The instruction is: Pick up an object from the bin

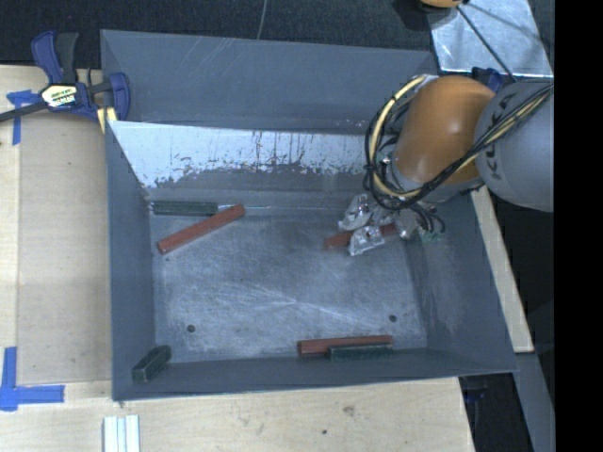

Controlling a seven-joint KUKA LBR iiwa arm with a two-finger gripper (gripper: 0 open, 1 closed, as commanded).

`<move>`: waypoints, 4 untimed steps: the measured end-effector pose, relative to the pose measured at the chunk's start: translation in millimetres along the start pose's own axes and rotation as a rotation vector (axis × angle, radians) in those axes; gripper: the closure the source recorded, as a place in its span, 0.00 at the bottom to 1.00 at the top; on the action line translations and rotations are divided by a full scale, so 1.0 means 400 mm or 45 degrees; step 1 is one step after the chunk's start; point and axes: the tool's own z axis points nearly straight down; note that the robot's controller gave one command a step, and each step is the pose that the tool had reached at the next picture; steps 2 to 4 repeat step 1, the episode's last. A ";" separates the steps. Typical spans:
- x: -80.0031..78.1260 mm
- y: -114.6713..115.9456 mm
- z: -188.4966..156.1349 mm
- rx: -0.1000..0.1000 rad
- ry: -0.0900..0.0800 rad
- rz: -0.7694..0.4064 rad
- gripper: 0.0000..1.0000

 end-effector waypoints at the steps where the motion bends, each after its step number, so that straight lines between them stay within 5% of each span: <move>1: 0.065 -0.020 -0.349 -0.001 0.009 -0.008 1.00; 4: 0.065 -0.020 -0.349 -0.001 0.009 -0.008 1.00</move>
Offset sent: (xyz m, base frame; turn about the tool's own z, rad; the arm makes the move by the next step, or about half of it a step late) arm 0.0000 0.0000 0.0000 0.0000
